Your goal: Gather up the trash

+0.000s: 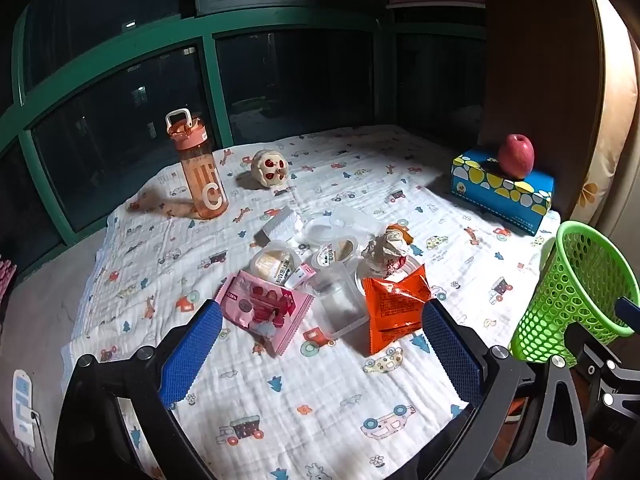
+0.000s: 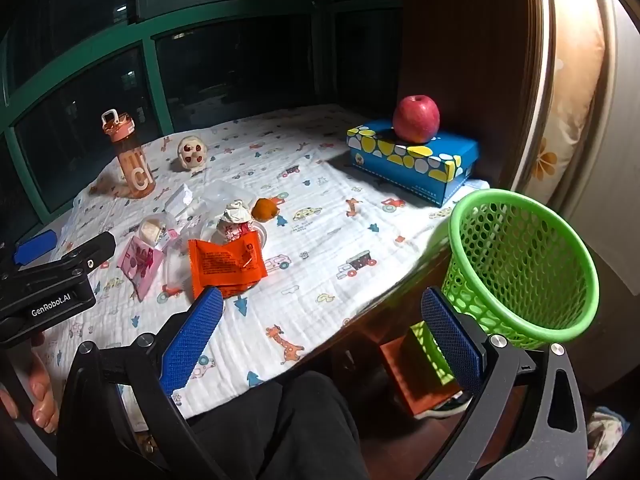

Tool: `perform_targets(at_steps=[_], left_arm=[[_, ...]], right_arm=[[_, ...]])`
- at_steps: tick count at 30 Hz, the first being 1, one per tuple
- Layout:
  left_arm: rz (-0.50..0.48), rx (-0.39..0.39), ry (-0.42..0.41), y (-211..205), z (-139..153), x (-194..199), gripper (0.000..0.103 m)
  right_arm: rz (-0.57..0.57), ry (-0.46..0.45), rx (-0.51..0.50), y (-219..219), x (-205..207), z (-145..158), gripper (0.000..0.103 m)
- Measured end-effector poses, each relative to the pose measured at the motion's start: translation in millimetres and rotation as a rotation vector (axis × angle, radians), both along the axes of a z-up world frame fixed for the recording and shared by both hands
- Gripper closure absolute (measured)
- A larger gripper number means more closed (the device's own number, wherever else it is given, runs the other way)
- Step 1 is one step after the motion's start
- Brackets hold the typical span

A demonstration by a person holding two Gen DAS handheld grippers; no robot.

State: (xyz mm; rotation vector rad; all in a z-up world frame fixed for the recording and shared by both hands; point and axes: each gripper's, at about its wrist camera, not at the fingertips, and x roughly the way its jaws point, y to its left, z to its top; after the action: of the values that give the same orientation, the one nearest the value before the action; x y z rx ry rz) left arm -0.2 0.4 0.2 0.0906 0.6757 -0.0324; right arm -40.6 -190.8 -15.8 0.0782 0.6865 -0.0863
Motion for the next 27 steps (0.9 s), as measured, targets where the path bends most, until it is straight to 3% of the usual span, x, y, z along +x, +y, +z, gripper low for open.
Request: perform_targets(at_steps=[27], left_arm=[[0.004,-0.001,0.014,2,-5,0,0.006]], right_arm=[[-0.015,0.001,0.010,-9,-2,-1,0.005]])
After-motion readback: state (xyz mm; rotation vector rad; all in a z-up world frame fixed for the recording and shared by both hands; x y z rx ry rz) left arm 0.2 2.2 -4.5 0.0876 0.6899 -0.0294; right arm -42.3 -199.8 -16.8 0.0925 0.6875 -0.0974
